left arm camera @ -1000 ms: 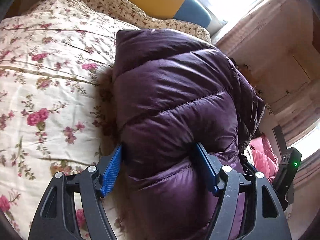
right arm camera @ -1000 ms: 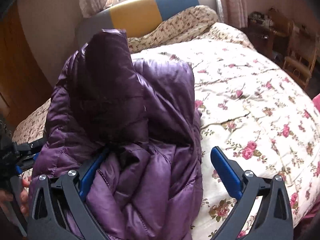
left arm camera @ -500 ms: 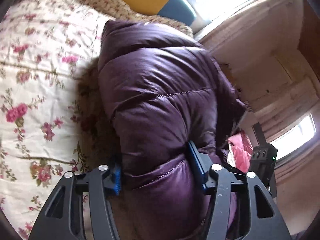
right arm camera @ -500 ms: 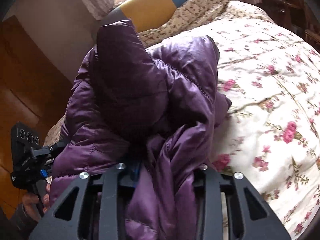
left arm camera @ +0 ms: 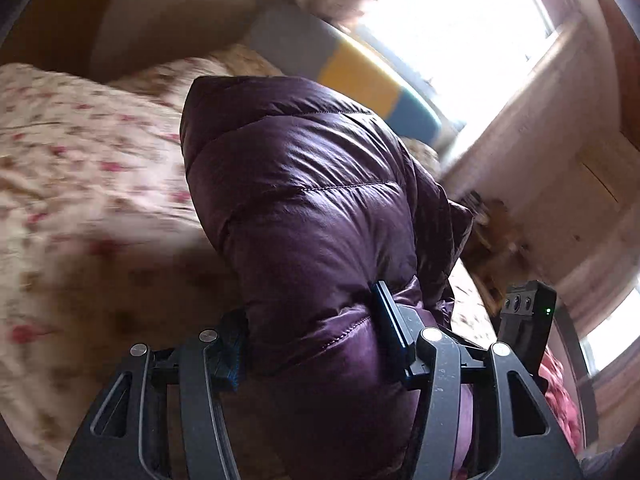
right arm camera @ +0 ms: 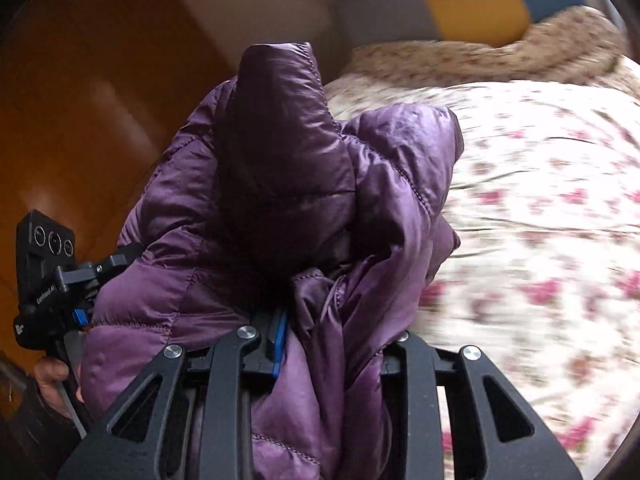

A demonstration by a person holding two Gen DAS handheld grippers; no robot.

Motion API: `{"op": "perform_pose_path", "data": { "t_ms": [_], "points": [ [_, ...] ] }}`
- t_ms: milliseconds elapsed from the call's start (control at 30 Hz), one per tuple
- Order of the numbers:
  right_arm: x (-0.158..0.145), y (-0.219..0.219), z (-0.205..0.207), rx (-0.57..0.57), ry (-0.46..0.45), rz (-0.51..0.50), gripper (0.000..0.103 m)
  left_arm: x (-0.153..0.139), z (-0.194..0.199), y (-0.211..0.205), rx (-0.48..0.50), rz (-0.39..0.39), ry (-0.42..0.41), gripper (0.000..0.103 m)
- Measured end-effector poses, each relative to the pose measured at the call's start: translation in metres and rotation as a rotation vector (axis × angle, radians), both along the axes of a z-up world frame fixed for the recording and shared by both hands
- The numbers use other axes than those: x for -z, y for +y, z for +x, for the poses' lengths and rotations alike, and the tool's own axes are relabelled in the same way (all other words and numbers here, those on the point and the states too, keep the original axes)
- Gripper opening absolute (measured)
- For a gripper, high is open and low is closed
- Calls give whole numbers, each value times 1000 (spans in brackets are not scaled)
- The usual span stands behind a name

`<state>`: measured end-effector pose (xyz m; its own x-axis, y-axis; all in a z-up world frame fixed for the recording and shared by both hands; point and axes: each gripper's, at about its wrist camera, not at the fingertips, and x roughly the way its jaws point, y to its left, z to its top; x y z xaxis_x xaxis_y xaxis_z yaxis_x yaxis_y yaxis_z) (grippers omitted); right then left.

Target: Fold large clothes

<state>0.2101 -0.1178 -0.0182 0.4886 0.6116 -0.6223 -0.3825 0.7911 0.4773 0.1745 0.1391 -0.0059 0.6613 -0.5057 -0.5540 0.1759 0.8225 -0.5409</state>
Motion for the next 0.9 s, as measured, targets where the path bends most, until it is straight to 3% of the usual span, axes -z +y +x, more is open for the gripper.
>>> {"op": "perform_pose_path", "data": {
  "t_ms": [167,333,467,700,900],
  "points": [
    [19,44,11,-52,19,-86,30,27,-25,49,-122,26,85,55],
    [40,46,26,-30,27,-150,48,50,-30,45,-203,77,133,63],
    [57,39,29,-13,37,-147,50,66,-24,41,-238,100,145,65],
    [38,35,9,50,-35,-234,77,41,-31,25,-305,208,116,69],
    [18,31,-4,95,-118,-284,79,24,-40,19,-355,278,87,71]
  ]
}}
